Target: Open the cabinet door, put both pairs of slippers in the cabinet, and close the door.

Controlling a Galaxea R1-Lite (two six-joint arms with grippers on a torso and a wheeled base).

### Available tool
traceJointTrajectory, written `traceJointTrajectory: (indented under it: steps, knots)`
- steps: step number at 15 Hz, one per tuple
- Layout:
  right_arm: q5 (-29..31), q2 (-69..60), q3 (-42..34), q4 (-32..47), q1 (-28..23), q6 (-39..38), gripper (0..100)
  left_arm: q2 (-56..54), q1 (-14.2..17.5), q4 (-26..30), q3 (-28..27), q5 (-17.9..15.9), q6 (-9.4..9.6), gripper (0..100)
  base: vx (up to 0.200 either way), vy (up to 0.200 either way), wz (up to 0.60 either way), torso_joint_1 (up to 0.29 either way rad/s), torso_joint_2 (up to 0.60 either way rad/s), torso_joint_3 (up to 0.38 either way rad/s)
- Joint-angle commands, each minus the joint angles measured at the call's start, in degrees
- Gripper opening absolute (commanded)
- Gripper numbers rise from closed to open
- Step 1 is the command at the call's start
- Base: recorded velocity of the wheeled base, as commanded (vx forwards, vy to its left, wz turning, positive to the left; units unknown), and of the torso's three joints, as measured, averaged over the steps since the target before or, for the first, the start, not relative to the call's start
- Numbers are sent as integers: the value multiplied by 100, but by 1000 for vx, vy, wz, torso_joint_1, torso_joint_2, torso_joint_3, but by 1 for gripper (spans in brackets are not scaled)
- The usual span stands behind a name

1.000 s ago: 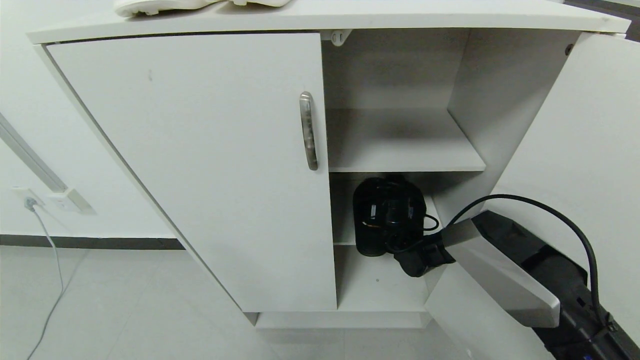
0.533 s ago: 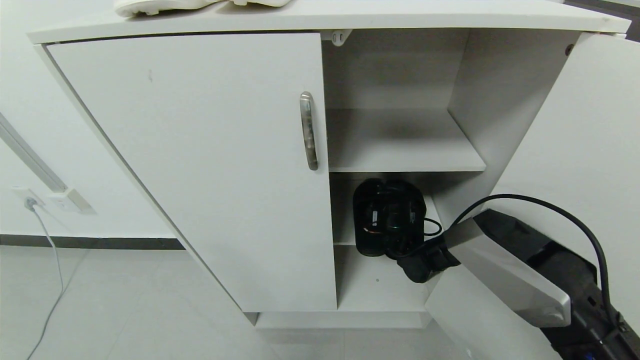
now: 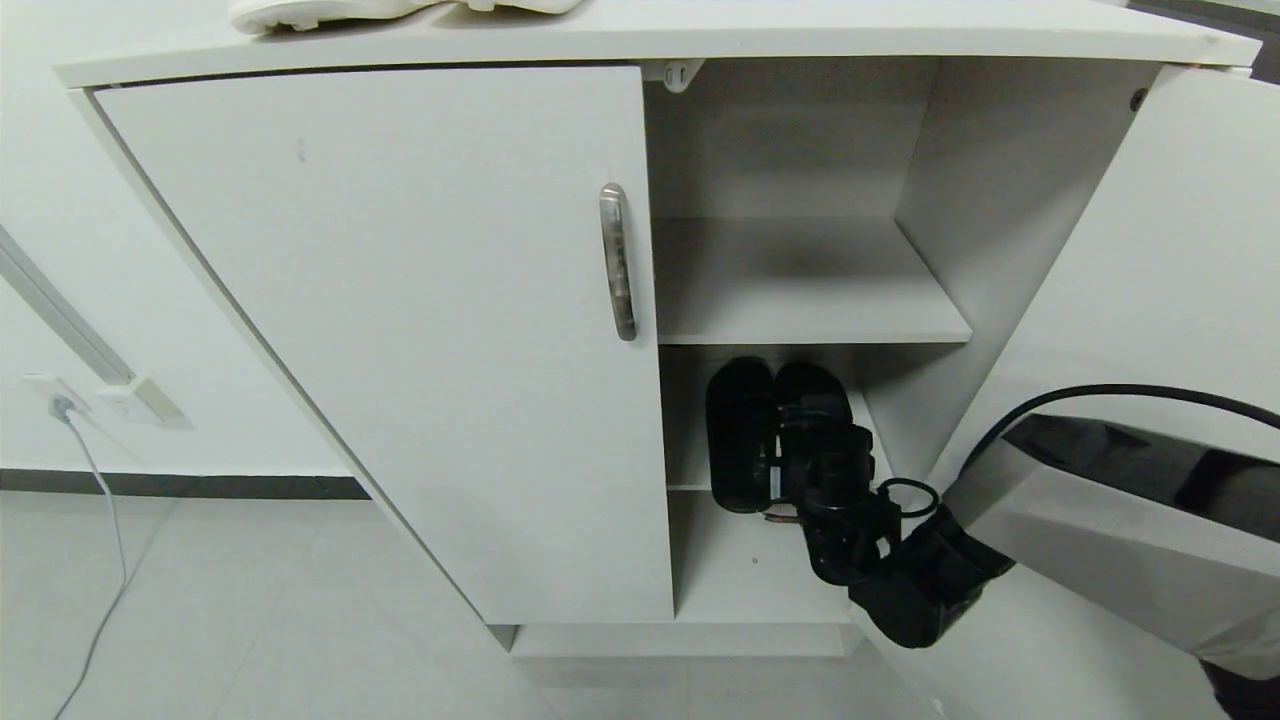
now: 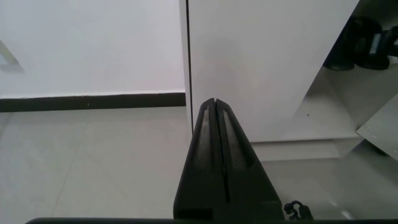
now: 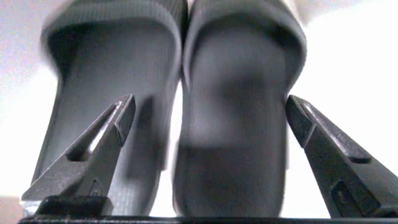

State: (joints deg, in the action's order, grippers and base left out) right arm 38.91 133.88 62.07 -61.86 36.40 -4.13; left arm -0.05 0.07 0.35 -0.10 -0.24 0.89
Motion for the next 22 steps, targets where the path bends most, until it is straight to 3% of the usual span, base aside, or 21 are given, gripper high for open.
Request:
traceJointTrajectory:
  steps: [1,5,10,19,22]
  knots:
    - [2,-731,-960,-327,236,-44,100,5,1,0,1,-2,-1,0,0,0,0,0,0,0]
    - [2,-1232,-1857,-371,473,-413,100,5,1,0,1,-11,-10,0,0,0,0,0,0,0]
    - [20,-1285,-1892,-354,517,-439,100,5,1,0,1,-11,-19,0,0,0,0,0,0,0]
    - [20,-1250,-1954,-362,623,-448,100,5,1,0,1,-11,-45,0,-200,0,0,1,4,3]
    - [29,-1215,-1954,-371,623,-439,100,5,1,0,1,-11,-36,0,0,0,0,0,0,0]
